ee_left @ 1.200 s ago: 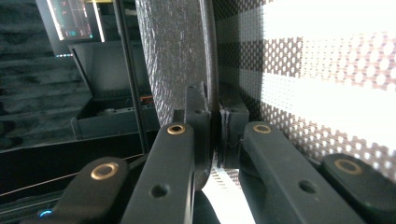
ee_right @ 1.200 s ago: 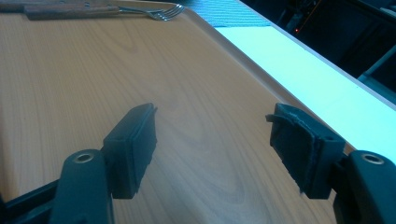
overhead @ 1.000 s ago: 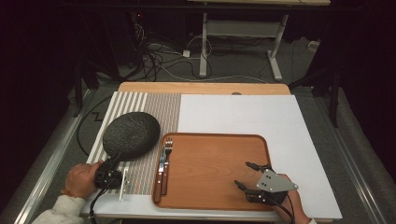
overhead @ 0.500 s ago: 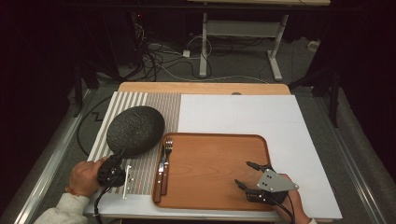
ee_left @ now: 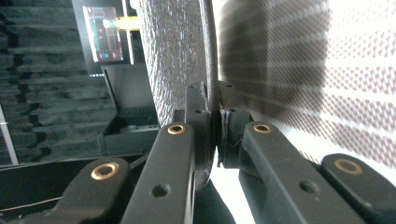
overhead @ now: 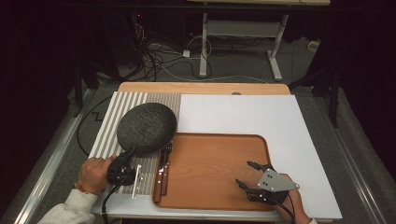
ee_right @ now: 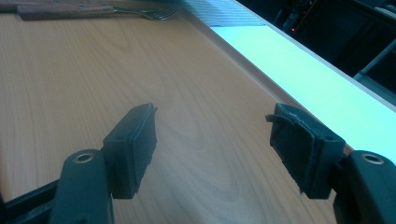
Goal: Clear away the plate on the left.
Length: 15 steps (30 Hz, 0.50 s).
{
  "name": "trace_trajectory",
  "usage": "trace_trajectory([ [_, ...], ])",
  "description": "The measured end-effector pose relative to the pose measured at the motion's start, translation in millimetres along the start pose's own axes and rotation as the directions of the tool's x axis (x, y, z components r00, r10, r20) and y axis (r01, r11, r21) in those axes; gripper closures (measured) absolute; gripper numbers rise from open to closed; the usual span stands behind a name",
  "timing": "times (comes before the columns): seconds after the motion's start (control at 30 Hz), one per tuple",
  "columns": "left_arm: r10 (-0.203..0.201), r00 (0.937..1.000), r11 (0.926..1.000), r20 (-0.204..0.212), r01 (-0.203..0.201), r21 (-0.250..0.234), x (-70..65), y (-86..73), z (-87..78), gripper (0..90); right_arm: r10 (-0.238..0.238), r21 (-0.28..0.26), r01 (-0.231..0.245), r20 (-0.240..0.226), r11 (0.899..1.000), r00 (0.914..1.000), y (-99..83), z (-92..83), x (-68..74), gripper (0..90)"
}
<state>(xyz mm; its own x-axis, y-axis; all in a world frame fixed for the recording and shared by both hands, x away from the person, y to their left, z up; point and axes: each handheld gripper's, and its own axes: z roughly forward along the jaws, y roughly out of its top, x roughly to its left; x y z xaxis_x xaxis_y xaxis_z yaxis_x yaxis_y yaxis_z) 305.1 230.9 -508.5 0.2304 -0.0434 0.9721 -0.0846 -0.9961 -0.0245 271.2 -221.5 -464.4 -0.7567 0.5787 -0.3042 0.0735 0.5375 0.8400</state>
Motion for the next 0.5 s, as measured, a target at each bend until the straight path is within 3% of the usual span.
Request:
trace_trajectory([
  [0.13,-0.005,1.0,0.9998,-0.007,0.005,-0.017,3.6,7.2,0.1,83.4,0.0,-0.001,0.0,0.001,1.0,1.0,0.0,-0.5,-0.3,32.0],
  [0.2,0.011,0.9998,0.9998,-0.015,-0.011,-0.015,6.2,17.1,-0.5,83.3,-0.001,0.0,0.001,0.002,1.0,1.0,-0.1,-0.6,-0.4,32.0],
  [0.3,-0.003,0.9999,0.9989,-0.017,0.003,-0.046,8.2,24.4,-2.1,83.4,-0.002,-0.001,0.002,0.003,1.0,1.0,-0.2,-0.7,-0.4,32.0],
  [0.5,0.013,0.9993,0.9962,-0.035,-0.016,-0.086,12.2,41.4,-7.2,83.4,-0.002,-0.002,0.002,0.0,1.0,1.0,-0.4,-0.9,-0.6,32.0],
])
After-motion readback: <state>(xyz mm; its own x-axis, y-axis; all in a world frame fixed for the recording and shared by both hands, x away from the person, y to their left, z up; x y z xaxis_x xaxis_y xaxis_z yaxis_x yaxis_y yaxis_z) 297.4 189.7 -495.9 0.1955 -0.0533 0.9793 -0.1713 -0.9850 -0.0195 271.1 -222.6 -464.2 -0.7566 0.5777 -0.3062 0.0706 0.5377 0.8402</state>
